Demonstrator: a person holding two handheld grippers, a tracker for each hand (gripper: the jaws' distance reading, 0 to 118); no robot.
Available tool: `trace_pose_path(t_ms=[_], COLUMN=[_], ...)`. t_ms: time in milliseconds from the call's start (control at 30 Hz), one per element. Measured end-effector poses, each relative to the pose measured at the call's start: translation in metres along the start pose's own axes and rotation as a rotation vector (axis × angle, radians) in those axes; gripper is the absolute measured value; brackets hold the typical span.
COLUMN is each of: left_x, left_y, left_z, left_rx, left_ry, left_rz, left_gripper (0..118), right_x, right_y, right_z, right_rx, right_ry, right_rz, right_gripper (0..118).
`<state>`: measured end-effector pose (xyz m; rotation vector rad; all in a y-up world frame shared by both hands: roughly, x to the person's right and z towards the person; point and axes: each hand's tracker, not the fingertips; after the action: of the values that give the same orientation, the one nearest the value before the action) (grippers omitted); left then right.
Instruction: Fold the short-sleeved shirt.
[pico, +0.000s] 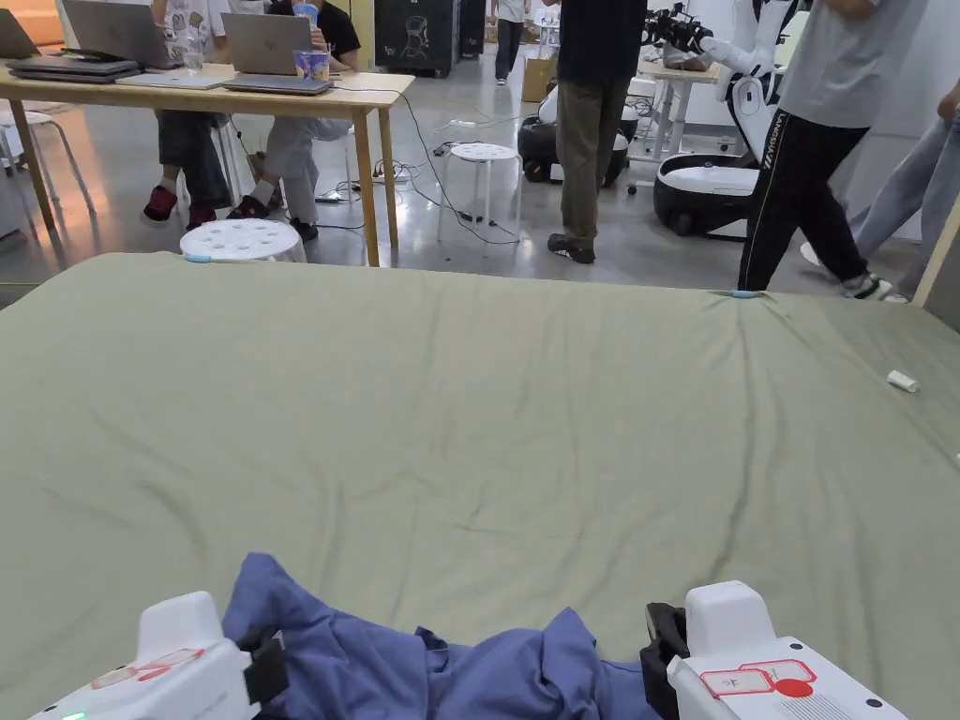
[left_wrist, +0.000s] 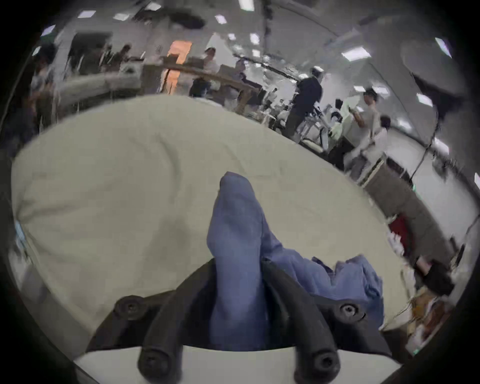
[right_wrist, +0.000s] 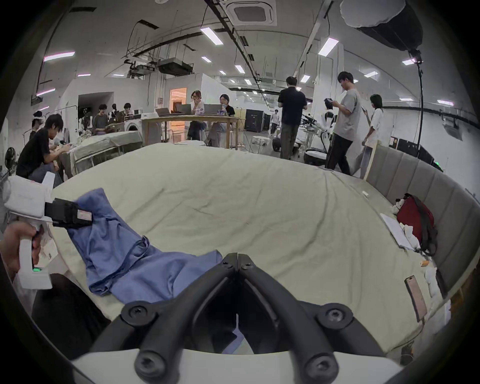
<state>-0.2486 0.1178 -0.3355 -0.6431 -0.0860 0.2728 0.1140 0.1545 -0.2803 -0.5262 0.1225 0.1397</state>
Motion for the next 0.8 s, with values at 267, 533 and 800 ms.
trace_pose_path(t_ms=[267,533,800], left_x=[0.152,0.238,0.240], left_y=[-0.033,-0.099,-0.078], left_z=[0.000,-0.033,0.003], left_rx=[0.025,-0.115,-0.043], left_ry=[-0.003,0.080,-0.040], left_rz=[-0.529,-0.869,-0.708], left_gripper=[12,12,90], right_x=[0.024,0.059,0.070], right_y=[-0.013,-0.026,-0.032], right_z=[0.005,0.010,0.016], right_rx=[-0.031,-0.070,-0.066], right_ry=[-0.016,-0.031,-0.007], right_rz=[-0.019,-0.122,-0.122], right_gripper=[0,0,0])
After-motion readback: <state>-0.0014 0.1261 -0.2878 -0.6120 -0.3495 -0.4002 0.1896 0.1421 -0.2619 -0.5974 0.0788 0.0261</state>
